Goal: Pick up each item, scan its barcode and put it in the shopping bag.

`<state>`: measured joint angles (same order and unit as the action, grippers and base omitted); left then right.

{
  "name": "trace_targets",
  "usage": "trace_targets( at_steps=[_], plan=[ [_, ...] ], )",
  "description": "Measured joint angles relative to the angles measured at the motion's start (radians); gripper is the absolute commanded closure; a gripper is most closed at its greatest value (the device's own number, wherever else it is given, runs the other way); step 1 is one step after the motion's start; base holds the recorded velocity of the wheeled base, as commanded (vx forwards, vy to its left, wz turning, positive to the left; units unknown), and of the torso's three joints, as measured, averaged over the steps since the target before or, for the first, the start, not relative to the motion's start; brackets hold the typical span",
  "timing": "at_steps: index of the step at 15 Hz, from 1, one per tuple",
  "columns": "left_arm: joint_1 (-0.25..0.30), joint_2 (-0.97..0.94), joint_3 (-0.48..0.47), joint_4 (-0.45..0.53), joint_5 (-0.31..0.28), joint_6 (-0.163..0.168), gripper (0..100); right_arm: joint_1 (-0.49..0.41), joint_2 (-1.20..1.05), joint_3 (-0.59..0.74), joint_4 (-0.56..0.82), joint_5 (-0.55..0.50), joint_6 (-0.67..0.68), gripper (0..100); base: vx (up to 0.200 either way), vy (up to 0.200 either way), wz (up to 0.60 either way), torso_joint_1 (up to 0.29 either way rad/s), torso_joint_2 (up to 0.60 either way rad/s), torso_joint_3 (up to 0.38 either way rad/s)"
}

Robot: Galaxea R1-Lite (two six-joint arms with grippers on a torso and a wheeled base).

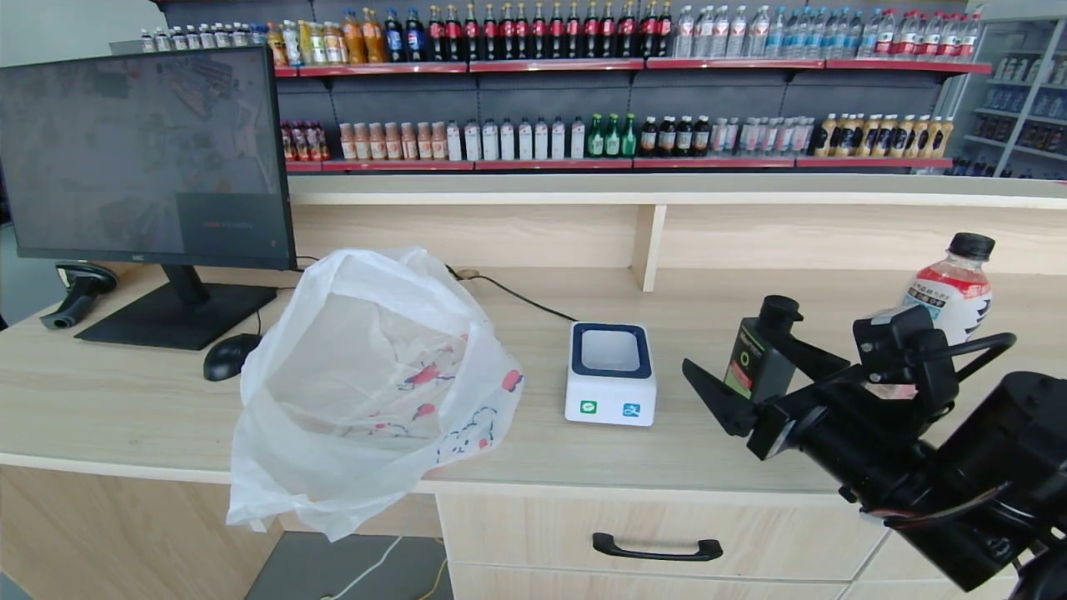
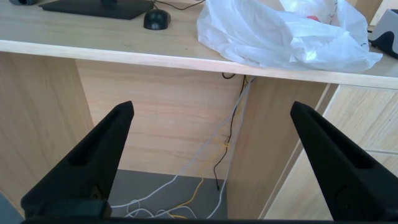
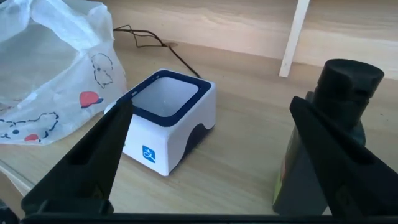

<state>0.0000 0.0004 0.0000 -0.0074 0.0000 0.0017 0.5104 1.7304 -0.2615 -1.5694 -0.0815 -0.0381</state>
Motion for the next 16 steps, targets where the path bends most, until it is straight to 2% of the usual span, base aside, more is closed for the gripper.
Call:
trace_targets(
  at_steps=[16],
  plan=[
    [0.000, 0.000, 0.000, 0.000, 0.000, 0.000, 0, -0.005, 0.051, 0.049, 0.000, 0.000, -0.001, 0, 0.000, 0.000, 0.00, 0.000, 0.00, 0.000]
  ],
)
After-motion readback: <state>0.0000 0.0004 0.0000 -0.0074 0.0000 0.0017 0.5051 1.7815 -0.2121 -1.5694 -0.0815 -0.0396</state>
